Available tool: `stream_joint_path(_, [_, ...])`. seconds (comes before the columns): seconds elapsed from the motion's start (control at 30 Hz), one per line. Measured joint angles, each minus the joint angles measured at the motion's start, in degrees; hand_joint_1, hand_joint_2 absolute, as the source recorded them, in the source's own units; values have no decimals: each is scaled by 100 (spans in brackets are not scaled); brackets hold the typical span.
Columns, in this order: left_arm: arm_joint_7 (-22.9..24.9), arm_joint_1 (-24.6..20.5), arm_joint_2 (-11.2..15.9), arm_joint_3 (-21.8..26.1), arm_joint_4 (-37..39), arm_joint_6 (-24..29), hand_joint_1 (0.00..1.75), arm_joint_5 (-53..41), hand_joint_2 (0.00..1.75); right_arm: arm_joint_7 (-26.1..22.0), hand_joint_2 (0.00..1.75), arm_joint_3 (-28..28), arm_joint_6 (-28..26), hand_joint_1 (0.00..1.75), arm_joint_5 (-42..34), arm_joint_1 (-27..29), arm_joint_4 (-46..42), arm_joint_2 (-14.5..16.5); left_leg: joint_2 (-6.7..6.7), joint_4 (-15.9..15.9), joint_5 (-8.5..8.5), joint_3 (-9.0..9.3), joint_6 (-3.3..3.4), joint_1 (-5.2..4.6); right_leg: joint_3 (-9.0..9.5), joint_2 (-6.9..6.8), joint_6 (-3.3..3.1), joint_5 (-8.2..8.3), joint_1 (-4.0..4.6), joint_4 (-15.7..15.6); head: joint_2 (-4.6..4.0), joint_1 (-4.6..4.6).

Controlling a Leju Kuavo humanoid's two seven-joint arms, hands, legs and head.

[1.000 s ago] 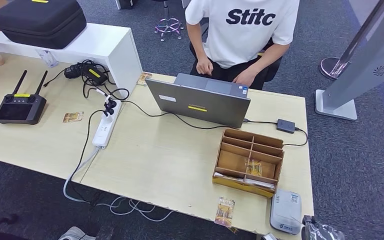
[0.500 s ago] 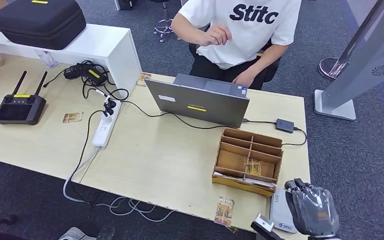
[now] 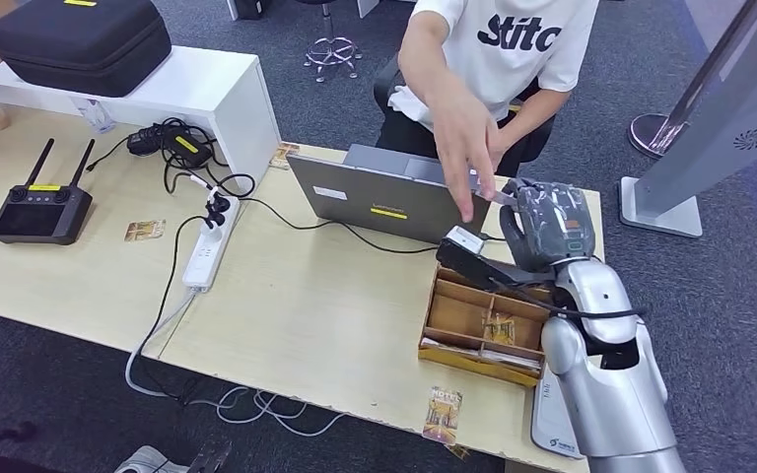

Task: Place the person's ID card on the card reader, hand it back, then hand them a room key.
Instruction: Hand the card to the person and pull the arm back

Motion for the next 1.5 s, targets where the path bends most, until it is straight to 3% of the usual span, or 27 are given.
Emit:
stream_joint_path(0.23, [-14, -15, 3, -86, 18, 33, 0, -180, 175, 211, 175, -57, -263, 175, 344, -618, 1294, 480, 1, 1, -1, -4, 1, -1, -9, 0, 0, 0, -1, -1, 0, -1])
stream_joint_path(0.37, [-19, -16, -1, -151, 33, 52, 0, -208, 175, -4, 175, -104, -369, 0, 263, -708, 1541, 682, -14, 1, -1, -8, 0, 0, -10, -13, -1, -4, 0, -1, 0, -1])
stream_joint_path(0.63, [-31, -2, -6, -155, 42, 138, 0, -154, 175, -612, 175, -99, -468, 0, -178, -117, 700, 797, -16, 1, -10, -16, -1, 0, -16, -13, -1, -10, 0, -4, 0, 0])
stream_joint_path(0.97, [-37, 2, -7, -155, 42, 167, 0, -106, 175, -694, 175, -73, -397, 0, -351, 304, -157, 788, -13, 2, -8, -14, -2, 0, -18, -13, -3, -7, 0, -4, 0, 0])
stream_joint_path(1.1, [-37, 18, -8, -155, 42, 222, 0, 14, 175, -805, 175, -59, -327, 0, -821, 578, -740, 614, -16, 3, -8, -15, -2, 0, -18, -16, -3, -7, 0, -5, 0, -1])
stream_joint_path(1.27, [-52, 71, -7, -120, 42, 290, 0, 238, 175, -1000, 175, -65, 175, 0, -1592, 1013, -1782, -122, -17, 5, -16, -17, 9, -7, -18, -16, 1, -10, -1, -11, 0, -1])
stream_joint_path(1.5, [-63, 133, 15, 56, 42, 383, 0, 450, 175, -1465, 175, -211, 449, 0, -2187, 2026, -2581, -1831, -23, 8, -28, -17, 27, -16, -8, -31, 11, -16, -4, -18, 0, 0])
